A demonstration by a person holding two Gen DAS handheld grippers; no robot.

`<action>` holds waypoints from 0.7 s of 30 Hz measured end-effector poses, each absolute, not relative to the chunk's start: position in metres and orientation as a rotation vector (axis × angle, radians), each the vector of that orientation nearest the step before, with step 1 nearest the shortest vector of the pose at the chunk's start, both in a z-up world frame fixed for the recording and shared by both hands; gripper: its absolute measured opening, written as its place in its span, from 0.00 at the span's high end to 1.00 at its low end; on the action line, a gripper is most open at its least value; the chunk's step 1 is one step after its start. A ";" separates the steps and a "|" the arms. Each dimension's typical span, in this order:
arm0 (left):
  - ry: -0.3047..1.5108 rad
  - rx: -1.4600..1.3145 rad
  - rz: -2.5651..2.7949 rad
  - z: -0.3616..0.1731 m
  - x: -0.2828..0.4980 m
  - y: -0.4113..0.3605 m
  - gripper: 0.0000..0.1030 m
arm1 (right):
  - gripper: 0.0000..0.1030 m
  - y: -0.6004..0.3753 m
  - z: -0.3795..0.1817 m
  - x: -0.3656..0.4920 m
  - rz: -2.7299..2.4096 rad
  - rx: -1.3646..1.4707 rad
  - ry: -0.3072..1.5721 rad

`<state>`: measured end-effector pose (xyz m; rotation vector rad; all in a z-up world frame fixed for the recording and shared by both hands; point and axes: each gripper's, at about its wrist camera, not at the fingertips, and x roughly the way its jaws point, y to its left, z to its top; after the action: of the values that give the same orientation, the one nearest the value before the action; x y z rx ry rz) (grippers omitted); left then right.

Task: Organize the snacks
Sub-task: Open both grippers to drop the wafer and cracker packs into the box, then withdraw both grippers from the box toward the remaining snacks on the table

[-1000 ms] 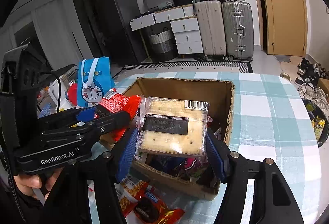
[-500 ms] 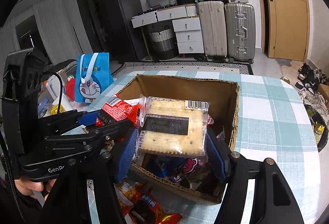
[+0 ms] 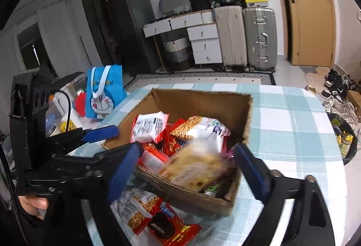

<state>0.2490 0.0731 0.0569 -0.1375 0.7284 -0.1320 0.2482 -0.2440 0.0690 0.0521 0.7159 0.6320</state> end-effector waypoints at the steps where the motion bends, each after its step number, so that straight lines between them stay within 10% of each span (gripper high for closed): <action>1: 0.721 -0.126 -0.122 0.059 0.244 0.073 0.16 | 0.06 -0.247 0.071 0.246 0.625 0.055 0.711; 4: 0.700 -0.128 -0.108 0.066 0.229 0.075 0.01 | 0.00 -0.257 0.075 0.237 0.601 0.062 0.704; 21: 0.730 -0.149 -0.058 0.049 0.166 0.094 0.01 | 0.01 -0.268 0.053 0.182 0.550 0.027 0.784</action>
<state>0.1665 0.0936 0.0492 -0.1495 0.7297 -0.0576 0.1815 -0.2682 0.0527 0.0266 0.7838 0.5496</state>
